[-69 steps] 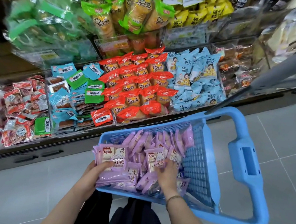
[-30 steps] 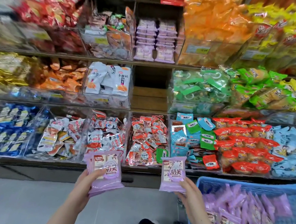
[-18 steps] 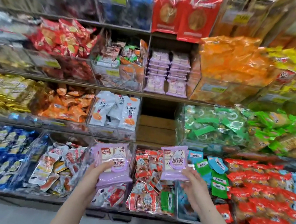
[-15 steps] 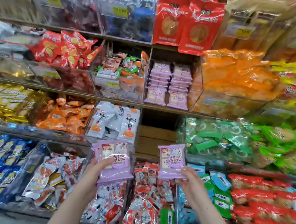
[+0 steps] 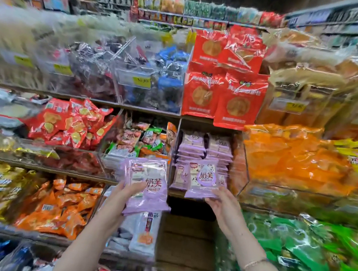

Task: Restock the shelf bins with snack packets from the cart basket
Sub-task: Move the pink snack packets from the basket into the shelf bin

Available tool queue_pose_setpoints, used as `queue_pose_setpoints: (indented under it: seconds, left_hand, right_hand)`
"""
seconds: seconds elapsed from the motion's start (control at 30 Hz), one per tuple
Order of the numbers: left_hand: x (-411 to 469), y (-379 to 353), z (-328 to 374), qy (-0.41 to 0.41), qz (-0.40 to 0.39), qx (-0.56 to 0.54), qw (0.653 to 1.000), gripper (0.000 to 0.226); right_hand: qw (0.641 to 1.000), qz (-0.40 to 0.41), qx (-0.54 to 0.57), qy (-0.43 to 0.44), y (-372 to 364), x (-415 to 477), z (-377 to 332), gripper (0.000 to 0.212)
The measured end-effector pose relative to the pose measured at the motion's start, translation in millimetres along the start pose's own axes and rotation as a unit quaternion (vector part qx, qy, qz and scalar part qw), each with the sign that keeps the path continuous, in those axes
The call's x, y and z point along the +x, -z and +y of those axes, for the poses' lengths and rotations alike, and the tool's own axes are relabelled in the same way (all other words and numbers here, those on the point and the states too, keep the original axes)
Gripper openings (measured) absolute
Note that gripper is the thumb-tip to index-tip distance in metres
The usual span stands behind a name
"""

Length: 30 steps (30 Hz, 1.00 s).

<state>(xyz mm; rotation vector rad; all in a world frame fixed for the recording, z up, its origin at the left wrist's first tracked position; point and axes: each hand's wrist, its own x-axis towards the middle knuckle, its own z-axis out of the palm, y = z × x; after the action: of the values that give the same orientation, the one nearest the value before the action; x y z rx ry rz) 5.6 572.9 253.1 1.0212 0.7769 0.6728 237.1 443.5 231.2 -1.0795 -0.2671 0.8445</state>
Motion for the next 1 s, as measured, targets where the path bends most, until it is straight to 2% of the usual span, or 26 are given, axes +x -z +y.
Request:
queue_pose_setpoints:
  seconds: [0.1,0.23,0.33,0.43,0.57,0.63,0.7,0.8,0.87,0.93,1.0]
  left_hand:
    - [26,-7,30,-0.034,-0.031,0.003,0.999,0.097]
    - [65,-15,64,-0.037,-0.052,0.01,0.998,0.113]
    - [94,-21,82,-0.044,-0.068,0.031,0.996,0.1]
    - [117,-25,90,-0.038,-0.097,0.014,0.994,0.09]
    - [138,-15,82,-0.021,-0.116,-0.005,0.993,0.113]
    - [142,-10,79,-0.025,-0.124,0.005,0.992,0.121]
    - [145,-8,77,-0.031,-0.131,0.007,0.991,0.124]
    - [147,-8,75,-0.053,-0.157,0.011,0.986,0.109]
    - [146,-9,74,-0.058,-0.165,0.021,0.984,0.099]
    - [146,-9,72,-0.056,-0.162,0.022,0.985,0.099]
    - [145,-9,73,-0.057,-0.159,0.025,0.985,0.098]
  right_hand:
    - [1.0,-0.002,-0.014,0.022,-12,20,-13,0.018]
    - [0.998,0.032,-0.013,0.043,-29,45,-25,0.014]
    - [0.997,0.062,0.002,0.046,-43,67,-32,0.021]
    - [0.996,0.069,-0.021,0.05,-58,89,-37,0.008]
    - [0.99,0.081,-0.105,0.049,-77,119,-40,0.003]
    - [0.98,0.091,-0.16,0.081,-87,130,-41,0.018]
    - [0.937,0.118,-0.301,0.132,-94,139,-42,0.023]
    - [0.804,0.14,-0.544,0.195,-95,151,-40,0.007]
    - [0.746,0.136,-0.614,0.219,-94,157,-39,0.008]
    - [0.721,0.134,-0.643,0.222,-93,157,-42,0.013]
    - [0.721,0.131,-0.648,0.208,-92,153,-47,0.02]
